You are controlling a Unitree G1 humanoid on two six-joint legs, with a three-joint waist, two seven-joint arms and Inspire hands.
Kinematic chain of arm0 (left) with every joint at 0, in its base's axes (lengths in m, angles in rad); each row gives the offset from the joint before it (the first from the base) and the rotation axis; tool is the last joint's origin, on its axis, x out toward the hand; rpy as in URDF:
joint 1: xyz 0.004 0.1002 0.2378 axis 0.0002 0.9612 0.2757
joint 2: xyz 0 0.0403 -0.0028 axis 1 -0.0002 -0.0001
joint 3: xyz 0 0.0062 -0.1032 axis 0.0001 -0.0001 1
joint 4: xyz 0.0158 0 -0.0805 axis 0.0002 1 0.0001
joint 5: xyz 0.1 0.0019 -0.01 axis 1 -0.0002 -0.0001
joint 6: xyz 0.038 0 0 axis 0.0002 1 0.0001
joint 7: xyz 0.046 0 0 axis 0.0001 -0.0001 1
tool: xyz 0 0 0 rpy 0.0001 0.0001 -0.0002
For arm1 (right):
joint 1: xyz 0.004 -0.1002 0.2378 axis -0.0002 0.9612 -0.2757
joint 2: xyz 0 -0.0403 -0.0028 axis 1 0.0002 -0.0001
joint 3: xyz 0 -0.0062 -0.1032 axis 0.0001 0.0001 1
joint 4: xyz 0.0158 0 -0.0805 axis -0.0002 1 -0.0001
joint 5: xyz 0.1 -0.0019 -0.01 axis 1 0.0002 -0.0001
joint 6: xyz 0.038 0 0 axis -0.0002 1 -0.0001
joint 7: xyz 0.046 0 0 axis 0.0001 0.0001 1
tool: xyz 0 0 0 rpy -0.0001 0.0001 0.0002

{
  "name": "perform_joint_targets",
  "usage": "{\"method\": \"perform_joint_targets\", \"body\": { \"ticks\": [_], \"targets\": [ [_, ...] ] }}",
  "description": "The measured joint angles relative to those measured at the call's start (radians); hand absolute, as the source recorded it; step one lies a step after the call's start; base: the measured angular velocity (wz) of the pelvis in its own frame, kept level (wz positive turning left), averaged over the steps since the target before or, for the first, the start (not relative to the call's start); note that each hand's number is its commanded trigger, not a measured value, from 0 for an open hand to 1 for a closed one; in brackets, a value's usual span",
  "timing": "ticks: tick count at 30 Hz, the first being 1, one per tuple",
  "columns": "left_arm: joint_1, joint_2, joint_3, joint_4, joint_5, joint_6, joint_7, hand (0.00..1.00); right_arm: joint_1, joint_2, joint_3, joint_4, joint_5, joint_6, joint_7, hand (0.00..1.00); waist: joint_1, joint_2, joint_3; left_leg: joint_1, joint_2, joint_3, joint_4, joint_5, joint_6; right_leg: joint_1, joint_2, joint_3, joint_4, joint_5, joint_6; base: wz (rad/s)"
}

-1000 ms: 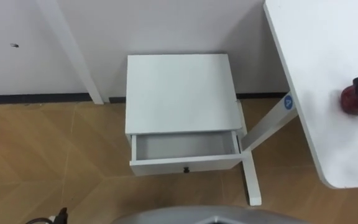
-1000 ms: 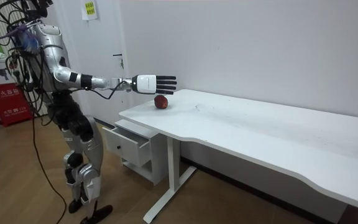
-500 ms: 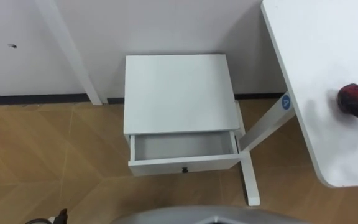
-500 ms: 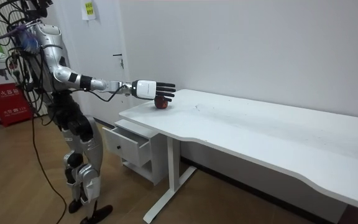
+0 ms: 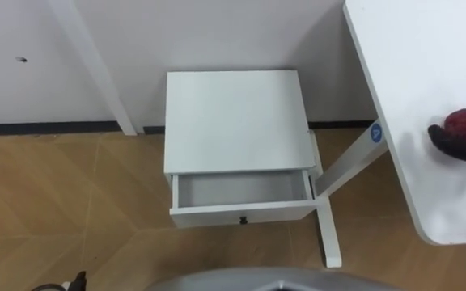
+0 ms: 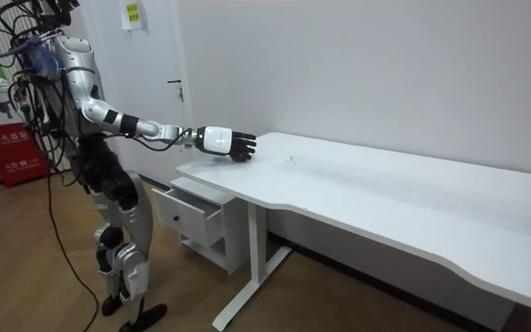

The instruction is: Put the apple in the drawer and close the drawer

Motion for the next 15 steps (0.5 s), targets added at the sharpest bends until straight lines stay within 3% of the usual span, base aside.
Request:
{"method": "perform_joint_targets", "body": {
  "ticks": [9, 12, 13, 14, 15],
  "targets": [
    [0.002, 0.004, 0.003, 0.002, 0.041, 0.000, -0.007, 0.00, -0.012, 0.000, 0.003, 0.052, -0.026, -0.005, 0.073, 0.00, 0.006, -0.012, -0.0030, 0.000, 0.000, -0.001, 0.002, 0.000, 0.000, 0.009, 0.000, -0.001, 0.000, 0.000, 0.000, 0.00],
    [0.001, 0.008, 0.003, 0.004, 0.048, 0.001, -0.007, 0.00, -0.036, -0.001, 0.002, 0.090, -0.035, -0.004, 0.095, 0.00, 0.005, -0.016, -0.0004, 0.003, 0.000, -0.004, 0.002, 0.000, 0.000, 0.018, 0.000, -0.003, -0.001, 0.000, 0.000, 0.02],
    [0.000, 0.011, 0.003, 0.004, 0.048, 0.001, -0.007, 0.00, -0.038, -0.001, 0.002, 0.094, -0.039, -0.003, 0.100, 0.28, 0.005, -0.018, -0.0006, 0.003, 0.000, -0.005, 0.003, 0.000, 0.000, 0.018, 0.000, -0.003, -0.001, 0.000, 0.000, 0.04],
    [-0.001, 0.016, 0.003, 0.004, 0.048, 0.001, -0.007, 0.00, -0.046, -0.005, 0.002, 0.105, -0.047, -0.001, 0.107, 0.75, 0.004, -0.023, 0.0009, 0.002, 0.000, -0.007, 0.004, 0.000, 0.000, 0.018, 0.000, -0.005, -0.001, 0.000, 0.000, 0.03],
    [-0.001, 0.022, 0.003, 0.004, 0.049, 0.001, -0.007, 0.00, -0.052, -0.011, 0.002, 0.119, -0.048, -0.001, 0.114, 1.00, 0.004, -0.027, -0.0001, 0.001, 0.000, -0.009, 0.005, 0.000, 0.000, 0.018, 0.000, -0.008, -0.001, 0.000, 0.000, 0.05]
  ]
}}
